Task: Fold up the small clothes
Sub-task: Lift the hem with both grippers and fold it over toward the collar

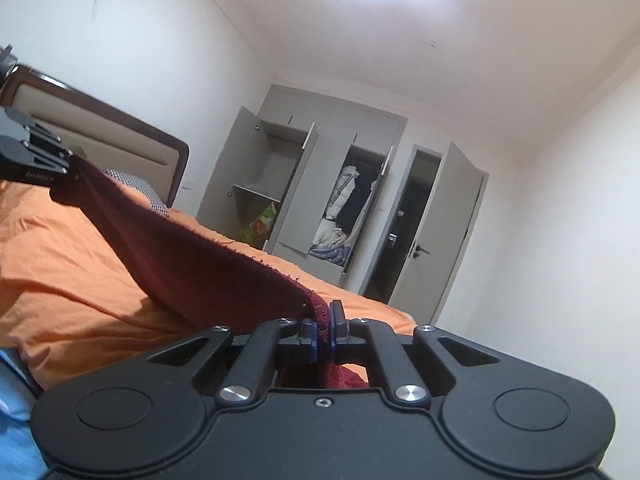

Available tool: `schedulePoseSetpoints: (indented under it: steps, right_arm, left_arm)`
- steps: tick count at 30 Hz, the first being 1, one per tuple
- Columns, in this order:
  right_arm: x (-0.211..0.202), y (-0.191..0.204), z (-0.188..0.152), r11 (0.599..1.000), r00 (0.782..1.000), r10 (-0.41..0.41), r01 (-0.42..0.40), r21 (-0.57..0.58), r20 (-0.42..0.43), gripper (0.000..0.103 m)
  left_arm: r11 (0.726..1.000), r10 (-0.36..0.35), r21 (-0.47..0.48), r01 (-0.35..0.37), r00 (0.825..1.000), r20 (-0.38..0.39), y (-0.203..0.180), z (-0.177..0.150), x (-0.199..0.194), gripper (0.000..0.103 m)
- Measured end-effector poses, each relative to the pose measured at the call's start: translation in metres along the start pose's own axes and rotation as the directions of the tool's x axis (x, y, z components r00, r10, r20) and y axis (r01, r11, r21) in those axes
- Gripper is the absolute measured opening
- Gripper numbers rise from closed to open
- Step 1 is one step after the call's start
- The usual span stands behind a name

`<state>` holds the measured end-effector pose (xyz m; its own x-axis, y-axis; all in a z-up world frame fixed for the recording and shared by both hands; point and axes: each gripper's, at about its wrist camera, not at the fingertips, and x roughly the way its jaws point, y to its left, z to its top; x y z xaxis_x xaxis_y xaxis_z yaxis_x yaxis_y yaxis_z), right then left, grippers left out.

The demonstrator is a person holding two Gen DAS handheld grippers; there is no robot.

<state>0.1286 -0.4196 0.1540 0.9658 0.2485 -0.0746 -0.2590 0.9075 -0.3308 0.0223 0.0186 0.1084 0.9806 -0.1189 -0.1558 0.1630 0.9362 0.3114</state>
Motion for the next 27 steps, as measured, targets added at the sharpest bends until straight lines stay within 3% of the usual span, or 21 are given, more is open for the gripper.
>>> schedulePoseSetpoints:
  steps: [4, 10, 14, 18, 22, 27]
  right_arm:
    - [0.021, -0.004, 0.003, 1.0, 1.0, -0.004, 0.004, -0.018, -0.013, 0.005]
    - [0.075, -0.019, 0.013, 0.997, 1.0, -0.011, 0.01, -0.074, -0.022, 0.006]
    - [0.135, -0.036, 0.015, 0.996, 0.999, 0.003, -0.007, -0.09, -0.046, 0.008]
    - [0.2, -0.047, 0.013, 0.995, 0.995, 0.018, -0.027, -0.096, -0.096, 0.008]
    - [0.261, -0.049, 0.003, 0.994, 0.983, 0.036, -0.055, -0.097, -0.183, 0.008]
    - [0.326, -0.051, -0.026, 0.995, 0.947, 0.091, -0.099, -0.01, -0.308, 0.008]
  left_arm:
    - [0.997, -0.025, 0.067, 0.024, 1.0, 0.012, 0.002, 0.011, 0.025, 0.004]
    - [0.991, -0.087, 0.102, 0.084, 0.996, 0.023, 0.014, 0.03, 0.094, 0.004]
    - [0.988, -0.12, 0.096, 0.124, 0.992, -0.042, 0.021, 0.036, 0.158, 0.004]
    - [0.989, -0.141, 0.029, 0.146, 0.98, -0.138, 0.032, 0.033, 0.219, 0.004]
    - [0.988, -0.157, -0.043, 0.151, 0.956, -0.247, 0.042, 0.022, 0.278, 0.004]
    - [0.979, -0.18, -0.162, 0.126, 0.906, -0.383, 0.055, -0.005, 0.342, 0.004]
